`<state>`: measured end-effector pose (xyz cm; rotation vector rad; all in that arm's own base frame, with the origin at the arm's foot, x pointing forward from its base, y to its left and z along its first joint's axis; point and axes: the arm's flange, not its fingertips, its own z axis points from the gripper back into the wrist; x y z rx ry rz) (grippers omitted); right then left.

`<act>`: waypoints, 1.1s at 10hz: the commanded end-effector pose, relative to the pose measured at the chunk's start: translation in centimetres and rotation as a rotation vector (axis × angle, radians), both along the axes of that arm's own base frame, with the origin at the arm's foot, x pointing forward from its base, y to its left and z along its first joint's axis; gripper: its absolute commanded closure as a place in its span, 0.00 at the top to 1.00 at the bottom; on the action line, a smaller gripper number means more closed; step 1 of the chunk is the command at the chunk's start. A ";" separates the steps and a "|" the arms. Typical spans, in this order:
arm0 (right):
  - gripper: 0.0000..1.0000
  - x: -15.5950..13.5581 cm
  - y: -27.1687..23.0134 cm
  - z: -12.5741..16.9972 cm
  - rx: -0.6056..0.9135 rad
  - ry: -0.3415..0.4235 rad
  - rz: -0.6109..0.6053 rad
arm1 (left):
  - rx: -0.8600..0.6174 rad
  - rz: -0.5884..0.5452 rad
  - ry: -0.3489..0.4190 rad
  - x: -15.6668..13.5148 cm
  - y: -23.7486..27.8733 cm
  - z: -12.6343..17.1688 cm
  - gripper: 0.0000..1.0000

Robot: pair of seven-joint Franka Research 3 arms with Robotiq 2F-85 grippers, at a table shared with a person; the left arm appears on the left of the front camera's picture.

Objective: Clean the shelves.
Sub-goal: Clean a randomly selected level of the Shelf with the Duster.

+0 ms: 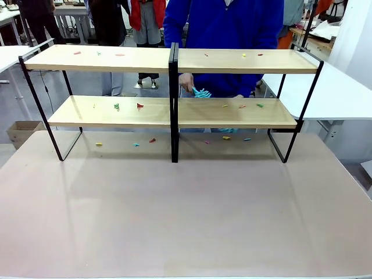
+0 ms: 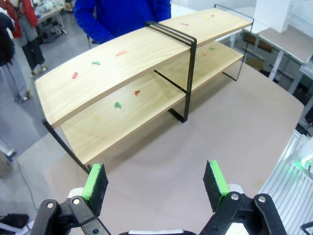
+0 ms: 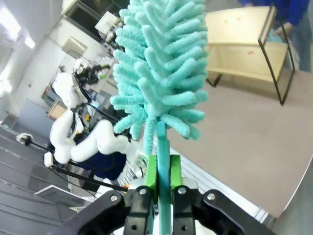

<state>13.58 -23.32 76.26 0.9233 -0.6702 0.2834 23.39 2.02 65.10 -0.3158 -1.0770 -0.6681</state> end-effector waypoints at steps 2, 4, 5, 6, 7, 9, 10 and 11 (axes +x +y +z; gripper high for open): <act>0.12 -3.0 8.1 -2.4 -0.325 0.107 0.320 | -0.003 -0.004 0.002 0.1 0.0 -0.1 1.00; 0.12 -2.2 15.3 -6.1 -0.474 0.178 0.444 | -0.003 -0.004 0.002 0.1 0.0 -0.1 1.00; 0.12 -1.4 19.0 -8.4 -0.523 0.202 0.462 | -0.003 -0.004 0.002 0.1 0.0 -0.1 1.00; 0.12 -1.4 23.5 -10.8 -0.555 0.202 0.516 | -0.003 -0.004 0.002 0.1 0.0 -0.1 1.00; 0.12 -1.4 27.6 -12.9 -0.597 0.171 0.541 | -0.003 -0.004 0.002 0.1 0.0 -0.1 1.00; 0.12 -1.6 31.5 -14.6 -0.606 0.190 0.566 | -0.003 -0.004 0.002 0.1 0.0 -0.1 1.00; 0.12 -0.9 28.3 -13.8 -0.607 0.195 0.582 | -0.003 -0.004 0.002 0.1 0.0 -0.1 1.00; 0.12 -0.9 28.3 -13.8 -0.607 0.195 0.582 | -0.003 -0.004 0.002 0.1 0.0 -0.1 1.00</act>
